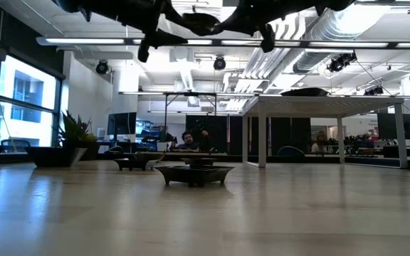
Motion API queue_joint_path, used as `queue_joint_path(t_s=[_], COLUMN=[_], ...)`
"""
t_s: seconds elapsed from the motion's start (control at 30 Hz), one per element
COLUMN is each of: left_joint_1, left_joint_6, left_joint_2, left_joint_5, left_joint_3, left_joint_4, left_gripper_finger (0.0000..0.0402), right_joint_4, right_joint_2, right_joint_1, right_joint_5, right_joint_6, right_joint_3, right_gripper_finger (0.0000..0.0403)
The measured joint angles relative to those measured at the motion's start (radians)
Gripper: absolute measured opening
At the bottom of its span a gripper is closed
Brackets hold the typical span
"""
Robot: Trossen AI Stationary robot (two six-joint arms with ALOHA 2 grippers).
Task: Pick & Place Mini shaped plates
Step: Stack the leaf-shaped plate on top of the leaf-shaped plate on the shelf
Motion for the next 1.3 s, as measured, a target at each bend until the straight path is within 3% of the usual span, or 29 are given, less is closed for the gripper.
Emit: queue_joint_path(t_s=[0.17,0.3,0.47,0.6,0.7,0.93,1.13,1.3], left_joint_1=[0.0,0.0,0.0,0.0,0.0,0.013,0.146,0.247], left_joint_6=[0.086,0.178,0.236,0.252,0.27,0.255,0.209,0.209], left_joint_2=[-0.073,-0.133,-0.192,-0.217,-0.223,-0.215,-0.162,-0.035], left_joint_5=[0.011,0.03,0.049,0.081,0.11,0.139,0.28,0.38], left_joint_3=[0.0,0.0,0.0,0.0,0.0,0.0,0.0,0.0], left_joint_4=[-0.081,-0.136,-0.185,-0.212,-0.237,-0.304,-0.362,-0.341], left_gripper_finger=[0.0167,0.0156,0.0103,0.0044,0.0008,0.0003,0.0001,0.0001], right_joint_4=[-0.13,-0.347,-0.697,-0.858,-0.912,-0.93,-0.913,-0.91], right_joint_2=[-0.093,-0.209,-0.373,-0.462,-0.499,-0.514,-0.506,-0.507], right_joint_1=[-0.045,-0.107,-0.225,-0.269,-0.27,-0.227,-0.164,-0.106], right_joint_5=[0.0,-0.081,-0.194,-0.223,-0.225,-0.215,-0.17,-0.112], right_joint_6=[-0.041,-0.045,-0.018,-0.022,-0.026,-0.019,-0.013,0.003], right_joint_3=[0.0,0.0,0.0,0.0,0.0,0.0,0.0,0.0], right_gripper_finger=[0.0011,0.0011,0.0011,0.0011,0.0011,0.0011,0.0011,0.0011])
